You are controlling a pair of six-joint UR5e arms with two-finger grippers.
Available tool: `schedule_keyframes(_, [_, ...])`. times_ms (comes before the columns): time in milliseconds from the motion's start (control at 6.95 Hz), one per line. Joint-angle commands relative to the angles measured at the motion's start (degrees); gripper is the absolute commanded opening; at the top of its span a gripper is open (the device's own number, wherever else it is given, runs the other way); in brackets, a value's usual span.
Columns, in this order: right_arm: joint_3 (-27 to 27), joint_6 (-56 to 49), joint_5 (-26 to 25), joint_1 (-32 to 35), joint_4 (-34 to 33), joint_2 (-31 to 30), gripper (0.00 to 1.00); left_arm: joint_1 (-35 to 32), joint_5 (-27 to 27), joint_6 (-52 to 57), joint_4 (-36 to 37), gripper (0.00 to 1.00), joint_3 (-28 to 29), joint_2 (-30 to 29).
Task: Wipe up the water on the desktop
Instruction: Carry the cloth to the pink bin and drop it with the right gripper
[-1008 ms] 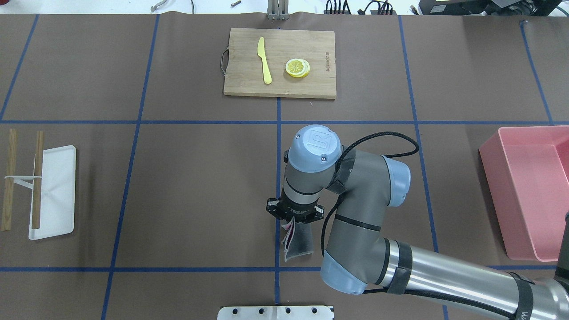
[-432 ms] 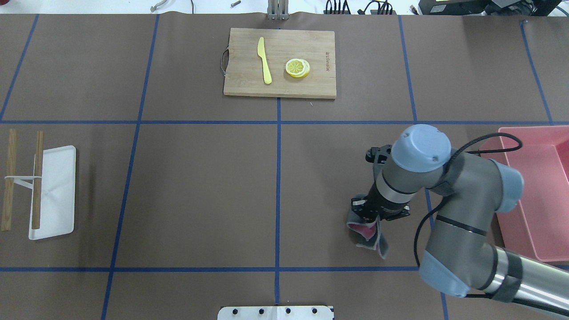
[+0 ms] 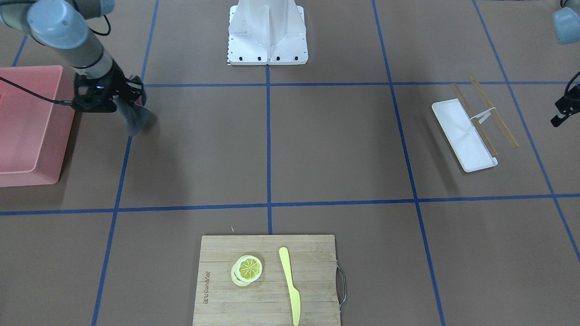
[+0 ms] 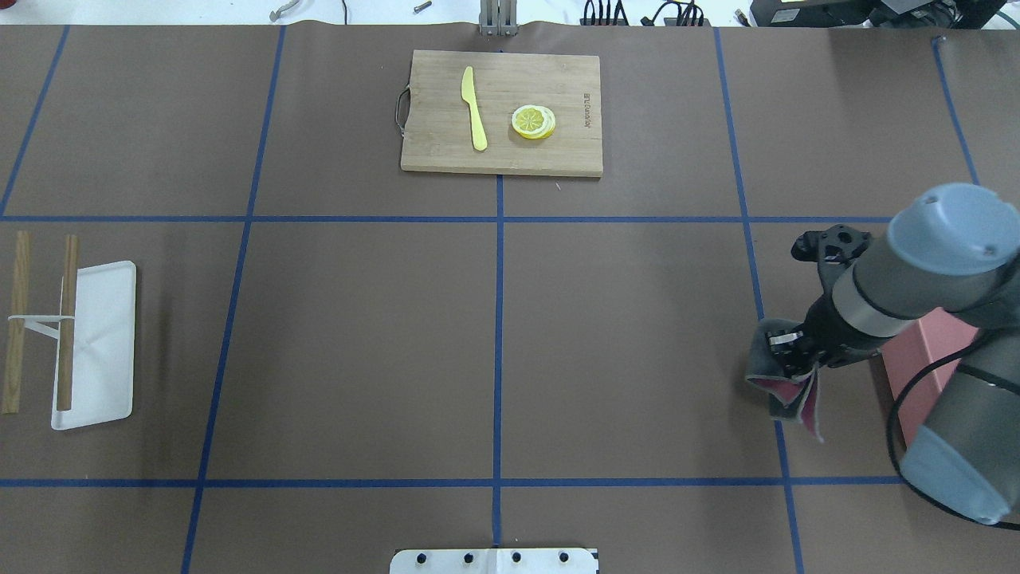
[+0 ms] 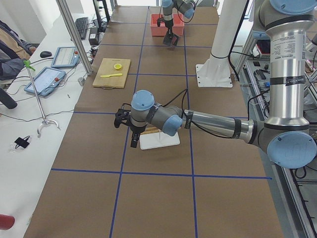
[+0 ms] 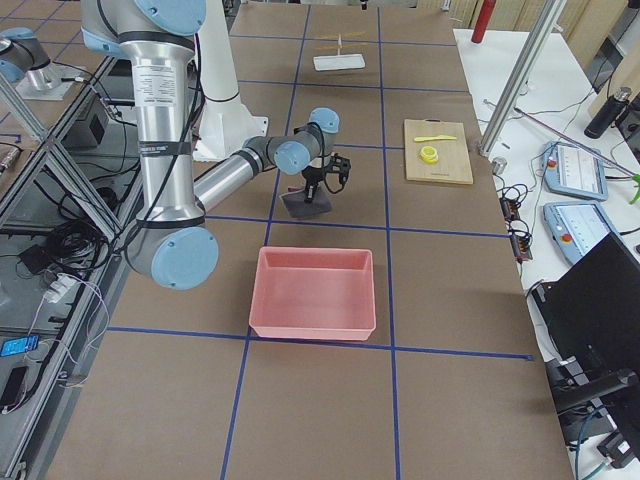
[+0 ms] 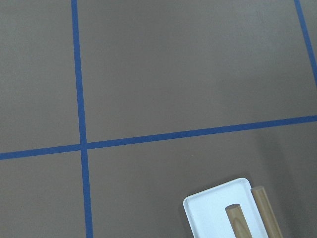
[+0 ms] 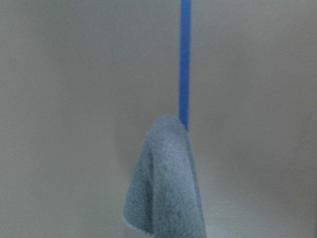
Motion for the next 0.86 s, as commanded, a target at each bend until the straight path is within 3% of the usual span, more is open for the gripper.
schedule_keyframes(0, [4.08,-14.54,9.06,15.24,0.07,-9.49,0.00,-0.16,0.00,-0.18,0.01,0.98,0.08,0.11])
schedule_keyframes(288, [2.86,-34.13,9.55,23.45,-0.11,-19.42,0.00,-0.16,0.00,-0.18,0.01,0.98,0.26,0.11])
schedule_keyframes(576, [-4.31,-44.45,8.32,26.90,0.24,-20.96,0.00,-0.16,-0.09,-0.35,0.01,0.98,0.08,0.02])
schedule_keyframes(720, [-6.01,-44.59,7.97,27.09,0.59,-20.52,0.97,-0.16,-0.09,-0.96,0.01,0.98,-0.44,0.28])
